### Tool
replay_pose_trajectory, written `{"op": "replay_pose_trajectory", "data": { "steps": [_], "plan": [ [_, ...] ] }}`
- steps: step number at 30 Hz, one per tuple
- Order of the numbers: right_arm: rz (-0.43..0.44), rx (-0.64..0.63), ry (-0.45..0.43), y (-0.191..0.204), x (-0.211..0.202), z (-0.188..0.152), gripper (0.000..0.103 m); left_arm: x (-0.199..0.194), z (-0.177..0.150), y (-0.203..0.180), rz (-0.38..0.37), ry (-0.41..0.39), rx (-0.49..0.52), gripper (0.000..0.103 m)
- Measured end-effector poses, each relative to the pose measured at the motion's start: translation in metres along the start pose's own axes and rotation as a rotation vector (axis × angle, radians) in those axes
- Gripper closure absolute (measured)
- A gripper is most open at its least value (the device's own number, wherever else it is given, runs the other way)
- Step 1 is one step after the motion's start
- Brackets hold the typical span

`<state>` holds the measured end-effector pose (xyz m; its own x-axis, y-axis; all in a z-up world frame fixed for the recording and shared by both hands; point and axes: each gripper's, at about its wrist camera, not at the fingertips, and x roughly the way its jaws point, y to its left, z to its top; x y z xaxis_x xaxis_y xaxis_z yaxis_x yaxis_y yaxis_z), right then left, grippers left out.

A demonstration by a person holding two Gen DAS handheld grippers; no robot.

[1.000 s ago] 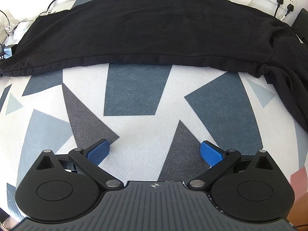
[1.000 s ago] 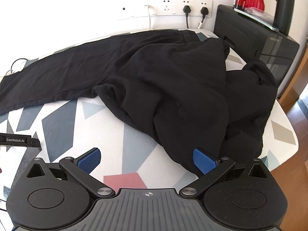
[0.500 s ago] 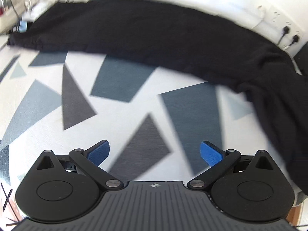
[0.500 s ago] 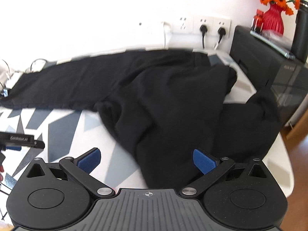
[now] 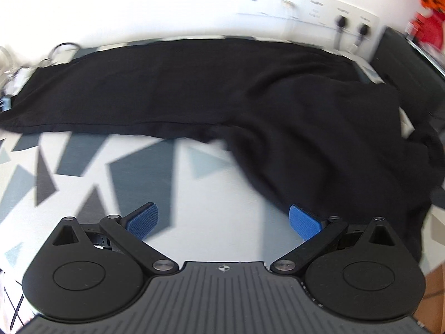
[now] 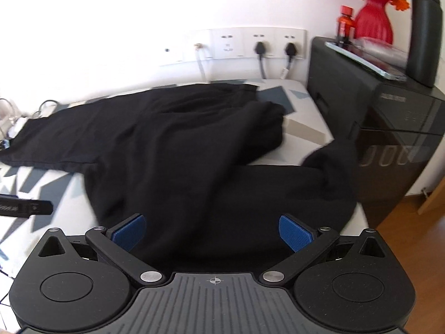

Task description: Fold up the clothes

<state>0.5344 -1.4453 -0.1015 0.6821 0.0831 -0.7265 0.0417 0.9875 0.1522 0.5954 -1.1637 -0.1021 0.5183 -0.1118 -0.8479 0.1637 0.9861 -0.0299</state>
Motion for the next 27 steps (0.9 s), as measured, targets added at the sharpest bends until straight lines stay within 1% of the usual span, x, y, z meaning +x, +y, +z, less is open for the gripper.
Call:
{"op": "replay_pose_trajectory", "data": {
  "steps": [4,8,10,12,14,17,21,27],
  "plan": [
    [-0.004,0.053,0.017,-0.032,0.005,-0.004,0.001,0.004,0.000,-0.036,-0.064,0.026,0.038,0.000],
    [-0.052,0.079,0.048,-0.058,0.012,-0.012,0.001,0.010,0.006,-0.062,-0.133,0.048,0.047,0.000],
    [-0.088,0.062,0.067,-0.065,0.017,-0.015,0.001,0.014,0.009,-0.073,-0.153,0.050,0.055,0.000],
    [-0.107,0.030,0.075,-0.069,0.022,-0.019,0.001,0.018,0.011,-0.084,-0.144,0.053,0.073,0.000],
    [-0.106,0.024,0.077,-0.074,0.025,-0.022,0.001,0.022,0.013,-0.092,-0.127,0.061,0.077,0.000],
    [-0.085,0.051,0.072,-0.082,0.025,-0.024,0.001,0.022,0.014,-0.098,-0.121,0.060,0.080,0.000],
    [-0.082,0.076,0.062,-0.090,0.031,-0.020,0.001,0.022,0.012,-0.099,-0.108,0.067,0.089,0.000],
    [-0.079,0.114,0.047,-0.102,0.039,-0.015,0.001,0.024,0.005,-0.094,-0.140,0.098,0.075,0.000]
  ]
}}
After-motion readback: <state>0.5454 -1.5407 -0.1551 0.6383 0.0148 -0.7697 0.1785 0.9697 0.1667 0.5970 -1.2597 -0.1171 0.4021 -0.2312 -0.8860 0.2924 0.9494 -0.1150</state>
